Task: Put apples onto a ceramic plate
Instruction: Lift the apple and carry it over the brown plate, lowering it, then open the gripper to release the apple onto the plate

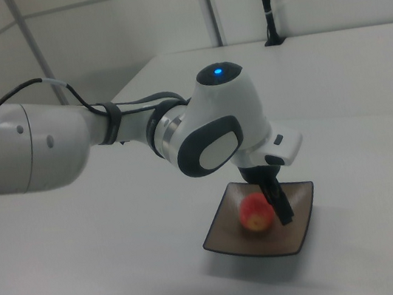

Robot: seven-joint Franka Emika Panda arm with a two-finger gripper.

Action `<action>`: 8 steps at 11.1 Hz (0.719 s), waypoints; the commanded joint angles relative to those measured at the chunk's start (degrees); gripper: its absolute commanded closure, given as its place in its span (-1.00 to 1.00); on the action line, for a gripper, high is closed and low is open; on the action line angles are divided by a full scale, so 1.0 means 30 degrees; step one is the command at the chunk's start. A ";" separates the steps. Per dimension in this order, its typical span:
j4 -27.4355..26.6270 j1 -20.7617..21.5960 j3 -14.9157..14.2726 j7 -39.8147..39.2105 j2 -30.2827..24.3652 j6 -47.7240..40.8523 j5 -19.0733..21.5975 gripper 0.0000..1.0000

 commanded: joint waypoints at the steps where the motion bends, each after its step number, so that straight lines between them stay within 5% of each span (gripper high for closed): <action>1: 0.0247 0.0633 -0.0044 0.0148 -0.1530 -0.2557 -0.0333 -1.00; 5: 0.0277 0.2708 -0.0044 -0.4729 -0.4109 -0.7246 -0.0479 -1.00; 8: 0.0161 0.5283 -0.0044 -0.6090 -0.5369 -0.7781 -0.1122 -1.00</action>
